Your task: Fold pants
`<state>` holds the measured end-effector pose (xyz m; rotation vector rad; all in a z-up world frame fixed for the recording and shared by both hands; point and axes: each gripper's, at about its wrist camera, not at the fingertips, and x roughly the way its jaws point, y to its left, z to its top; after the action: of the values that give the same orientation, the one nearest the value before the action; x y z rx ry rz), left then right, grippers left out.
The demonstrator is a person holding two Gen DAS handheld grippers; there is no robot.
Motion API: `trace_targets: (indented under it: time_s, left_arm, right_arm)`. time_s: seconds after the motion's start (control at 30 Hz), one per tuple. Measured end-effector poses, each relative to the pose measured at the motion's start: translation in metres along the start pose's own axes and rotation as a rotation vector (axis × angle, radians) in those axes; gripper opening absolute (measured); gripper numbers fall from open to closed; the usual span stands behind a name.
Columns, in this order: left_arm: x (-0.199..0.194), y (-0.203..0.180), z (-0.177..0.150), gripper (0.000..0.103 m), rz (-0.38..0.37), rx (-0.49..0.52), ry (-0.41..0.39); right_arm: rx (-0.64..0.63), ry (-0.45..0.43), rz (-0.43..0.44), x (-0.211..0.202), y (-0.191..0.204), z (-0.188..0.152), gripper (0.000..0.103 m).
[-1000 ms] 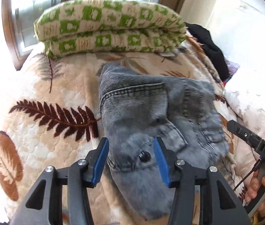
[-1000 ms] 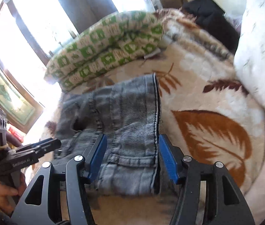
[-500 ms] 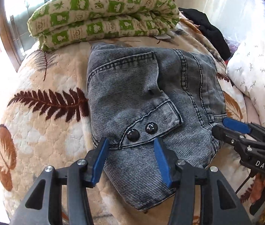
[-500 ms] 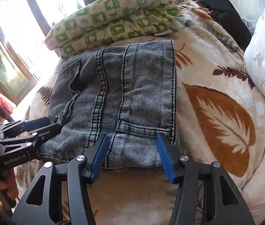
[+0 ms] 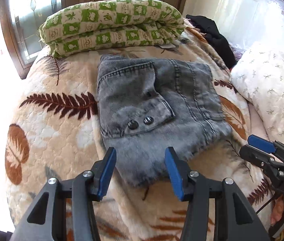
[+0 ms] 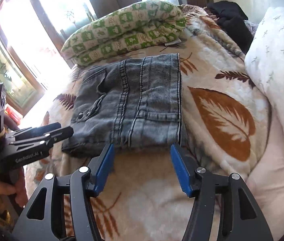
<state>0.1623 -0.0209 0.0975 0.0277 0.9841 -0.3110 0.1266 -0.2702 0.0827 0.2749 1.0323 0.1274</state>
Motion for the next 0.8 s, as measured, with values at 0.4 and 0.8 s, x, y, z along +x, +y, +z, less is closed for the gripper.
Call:
trace_targets:
  time_s: [0.4, 0.8]
  left_arm:
    - [-0.032, -0.005, -0.04, 0.053, -0.017, -0.001, -0.009]
    - [-0.057, -0.003, -0.066, 0.083, -0.01, -0.016, -0.072]
  right_arm:
    - [0.0, -0.101, -0.018, -0.047, 0.027, -0.041, 0.063]
    - [-0.018, -0.154, -0.051, -0.067, 0.043, -0.058, 0.075]
